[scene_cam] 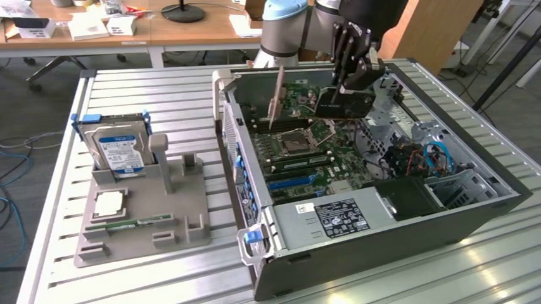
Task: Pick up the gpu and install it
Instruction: 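Insert the gpu into the slot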
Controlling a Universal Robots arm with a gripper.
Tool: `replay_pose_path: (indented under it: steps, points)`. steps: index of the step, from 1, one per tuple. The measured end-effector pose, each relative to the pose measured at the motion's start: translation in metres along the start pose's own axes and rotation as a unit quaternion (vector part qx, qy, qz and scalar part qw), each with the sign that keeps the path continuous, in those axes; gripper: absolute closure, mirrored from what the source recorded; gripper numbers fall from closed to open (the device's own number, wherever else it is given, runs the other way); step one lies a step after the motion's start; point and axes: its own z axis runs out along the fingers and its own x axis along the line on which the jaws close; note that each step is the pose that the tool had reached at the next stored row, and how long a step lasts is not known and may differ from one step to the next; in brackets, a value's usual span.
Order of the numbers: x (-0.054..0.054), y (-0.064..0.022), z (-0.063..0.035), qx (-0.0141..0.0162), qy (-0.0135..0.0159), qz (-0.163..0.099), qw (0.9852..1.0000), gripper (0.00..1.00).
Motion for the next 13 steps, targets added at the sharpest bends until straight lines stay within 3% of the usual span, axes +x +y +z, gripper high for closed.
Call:
replay_pose_path:
  steps: [6, 10, 13]
  points:
    - [0.0, 0.0, 0.0014, -0.0006, 0.001, -0.053, 0.9986, 0.74]
    - [0.0, 0.0, 0.0026, -0.0002, 0.0008, -0.055, 0.9985, 0.74]
    - [0.0002, 0.0009, 0.0057, 0.002, 0.0007, -0.057, 0.9983, 0.74]
